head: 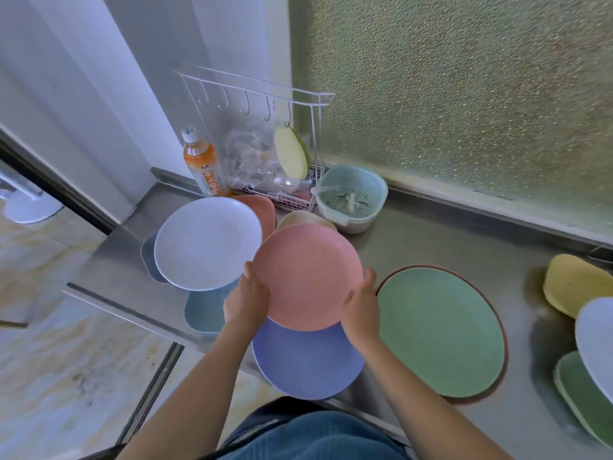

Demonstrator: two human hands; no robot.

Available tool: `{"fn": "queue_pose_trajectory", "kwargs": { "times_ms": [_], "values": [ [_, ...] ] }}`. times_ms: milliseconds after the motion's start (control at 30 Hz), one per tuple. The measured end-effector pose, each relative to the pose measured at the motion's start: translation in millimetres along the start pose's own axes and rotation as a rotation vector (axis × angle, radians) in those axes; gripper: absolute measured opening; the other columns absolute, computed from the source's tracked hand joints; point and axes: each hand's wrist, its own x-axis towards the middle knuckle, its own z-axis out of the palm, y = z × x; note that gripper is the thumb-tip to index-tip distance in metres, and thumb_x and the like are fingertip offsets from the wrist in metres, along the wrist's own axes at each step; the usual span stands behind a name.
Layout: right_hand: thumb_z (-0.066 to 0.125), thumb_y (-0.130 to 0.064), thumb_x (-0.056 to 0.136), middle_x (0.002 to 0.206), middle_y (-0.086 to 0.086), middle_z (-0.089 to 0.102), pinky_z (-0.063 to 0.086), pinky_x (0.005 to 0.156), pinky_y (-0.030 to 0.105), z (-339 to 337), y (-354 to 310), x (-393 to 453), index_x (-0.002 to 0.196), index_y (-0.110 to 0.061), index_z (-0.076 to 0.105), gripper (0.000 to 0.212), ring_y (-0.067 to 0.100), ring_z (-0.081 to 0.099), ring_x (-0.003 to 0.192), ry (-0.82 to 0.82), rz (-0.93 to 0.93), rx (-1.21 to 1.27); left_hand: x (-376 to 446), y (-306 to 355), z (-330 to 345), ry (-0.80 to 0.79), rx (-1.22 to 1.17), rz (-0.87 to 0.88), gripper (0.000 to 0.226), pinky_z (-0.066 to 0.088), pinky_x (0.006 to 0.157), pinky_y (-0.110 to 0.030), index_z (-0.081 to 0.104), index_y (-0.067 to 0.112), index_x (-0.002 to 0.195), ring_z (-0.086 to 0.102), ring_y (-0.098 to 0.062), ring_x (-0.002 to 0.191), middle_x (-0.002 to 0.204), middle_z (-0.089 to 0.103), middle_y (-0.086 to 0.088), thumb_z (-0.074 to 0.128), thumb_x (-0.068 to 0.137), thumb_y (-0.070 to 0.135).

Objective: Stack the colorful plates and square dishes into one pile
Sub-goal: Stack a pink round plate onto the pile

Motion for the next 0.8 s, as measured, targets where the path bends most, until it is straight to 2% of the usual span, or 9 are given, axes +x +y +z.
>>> {"fn": "queue_pose_trajectory", "kwargs": {
  "times_ms": [67, 200, 333, 433, 500, 600, 700, 800],
  "values": [
    [0.039, -0.005, 0.09, 0.093, 0.012, 0.062, 0.028, 0.05, 0.029, -0.9, -1.5, 2.7, 0.138, -0.014, 0.027, 0.05, 0.025, 0.049, 0.069, 0.015, 0.037, 0.048, 1.9, -2.7, 1.6, 0.054, -0.074, 0.018, 0.026, 0.039, 0.056, -0.032, 0.037, 0.003, 0.112, 0.065, -0.035, 0.078, 0.093, 0.061, -0.014, 0.04, 0.087, 0.009],
    [0.034, -0.009, 0.093, 0.085, 0.005, 0.057, 0.03, 0.058, 0.031, -13.7, 3.1, 11.2, 0.13, -0.017, 0.039, 0.038, 0.029, 0.052, 0.074, 0.041, 0.065, 0.091, 5.8, -1.0, -0.9, 0.111, -0.232, 0.059, 0.022, 0.034, 0.053, -0.031, 0.039, 0.009, 0.108, 0.058, -0.035, 0.063, 0.082, 0.063, -0.016, 0.042, 0.086, 0.013],
    [0.032, -0.016, 0.097, 0.097, 0.003, 0.063, 0.034, 0.067, 0.031, -37.0, 14.3, 15.1, 0.132, -0.026, 0.04, 0.038, 0.025, 0.054, 0.079, 0.107, 0.004, 0.119, 4.2, 15.1, -5.1, 0.104, -0.288, 0.138, 0.028, 0.037, 0.058, -0.034, 0.04, 0.012, 0.116, 0.062, -0.04, 0.074, 0.085, 0.066, -0.02, 0.041, 0.088, 0.017],
    [0.033, -0.016, 0.098, 0.107, 0.009, 0.067, 0.036, 0.07, 0.03, -61.1, 27.7, 18.3, 0.134, -0.025, 0.043, 0.038, 0.031, 0.059, 0.088, 0.155, -0.029, 0.111, -4.5, 36.5, -5.5, 0.072, -0.324, 0.194, 0.034, 0.04, 0.059, -0.036, 0.034, 0.014, 0.123, 0.06, -0.041, 0.074, 0.085, 0.066, -0.021, 0.035, 0.089, 0.014],
    [0.033, -0.015, 0.099, 0.116, 0.011, 0.065, 0.039, 0.075, 0.031, -83.0, 41.9, 20.8, 0.138, -0.024, 0.041, 0.041, 0.033, 0.06, 0.1, 0.199, -0.028, 0.079, -11.9, 59.5, -4.7, 0.062, -0.301, 0.238, 0.039, 0.039, 0.061, -0.037, 0.032, 0.014, 0.129, 0.06, -0.041, 0.077, 0.088, 0.065, -0.022, 0.031, 0.091, 0.011],
    [0.033, -0.016, 0.099, 0.125, 0.01, 0.062, 0.043, 0.084, 0.035, -121.6, 73.2, 22.0, 0.141, -0.023, 0.039, 0.043, 0.033, 0.057, 0.11, 0.258, -0.004, -0.017, -26.6, 103.4, -2.1, -0.016, -0.27, 0.303, 0.032, 0.037, 0.059, -0.037, 0.035, 0.009, 0.12, 0.054, -0.036, 0.069, 0.088, 0.065, -0.02, 0.029, 0.089, 0.005],
    [0.031, -0.022, 0.1, 0.12, 0.013, 0.063, 0.046, 0.084, 0.04, -152.8, 110.0, 21.3, 0.141, -0.026, 0.039, 0.042, 0.037, 0.058, 0.106, 0.296, 0.071, -0.152, -41.3, 146.2, 5.7, -0.093, -0.185, 0.378, 0.033, 0.037, 0.058, -0.036, 0.034, 0.009, 0.121, 0.056, -0.036, 0.071, 0.091, 0.065, -0.017, 0.032, 0.089, 0.002],
    [0.026, -0.028, 0.101, 0.117, 0.013, 0.064, 0.047, 0.082, 0.04, -170.0, 139.7, 21.2, 0.142, -0.03, 0.035, 0.042, 0.035, 0.059, 0.104, 0.253, 0.143, -0.288, -56.4, 173.3, 17.6, -0.119, -0.064, 0.429, 0.037, 0.037, 0.056, -0.036, 0.032, 0.006, 0.123, 0.06, -0.036, 0.074, 0.09, 0.066, -0.015, 0.035, 0.087, -0.001]
  ]
}}
